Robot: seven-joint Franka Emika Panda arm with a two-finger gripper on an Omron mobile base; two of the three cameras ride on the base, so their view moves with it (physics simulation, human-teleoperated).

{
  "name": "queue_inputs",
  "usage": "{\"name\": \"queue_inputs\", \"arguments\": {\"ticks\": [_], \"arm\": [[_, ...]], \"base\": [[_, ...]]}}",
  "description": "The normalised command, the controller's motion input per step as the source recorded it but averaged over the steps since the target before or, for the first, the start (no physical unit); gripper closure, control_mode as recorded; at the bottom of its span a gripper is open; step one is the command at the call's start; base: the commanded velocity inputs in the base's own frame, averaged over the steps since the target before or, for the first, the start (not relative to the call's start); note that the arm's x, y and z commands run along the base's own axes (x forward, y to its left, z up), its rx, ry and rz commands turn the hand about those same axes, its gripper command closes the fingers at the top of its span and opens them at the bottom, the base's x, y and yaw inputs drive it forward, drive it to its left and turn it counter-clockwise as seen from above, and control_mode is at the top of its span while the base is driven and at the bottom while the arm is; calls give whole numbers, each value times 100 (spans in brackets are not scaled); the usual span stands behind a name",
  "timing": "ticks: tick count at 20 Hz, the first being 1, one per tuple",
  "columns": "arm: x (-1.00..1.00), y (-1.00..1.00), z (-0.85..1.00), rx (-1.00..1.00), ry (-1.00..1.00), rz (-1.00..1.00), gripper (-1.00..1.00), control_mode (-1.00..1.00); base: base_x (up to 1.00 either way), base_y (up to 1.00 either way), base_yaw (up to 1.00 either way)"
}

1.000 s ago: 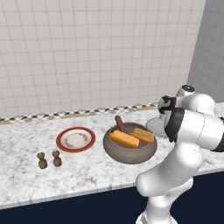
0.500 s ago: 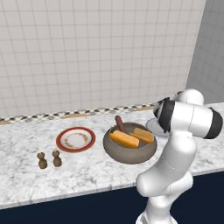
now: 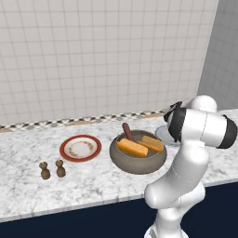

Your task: Place one bun and one sausage from the bowl on each plate.

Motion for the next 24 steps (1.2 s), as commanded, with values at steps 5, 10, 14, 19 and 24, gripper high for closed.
{"name": "queue_inputs", "arguments": {"ticks": [5,10,14,19,24], "arm": [[-38,18,83,0,-19,2,-100,-100],[-60,73,80,0,-1,4,-100,-100],[-54,82,97,0,6,3,-100,-100],[-54,76,59,0,15,3,-100,-100],[-51,74,10,0,20,4,-100,-100]], "base": [[0,0,0],[0,0,0],[0,0,0],[0,0,0],[0,0,0]]}}
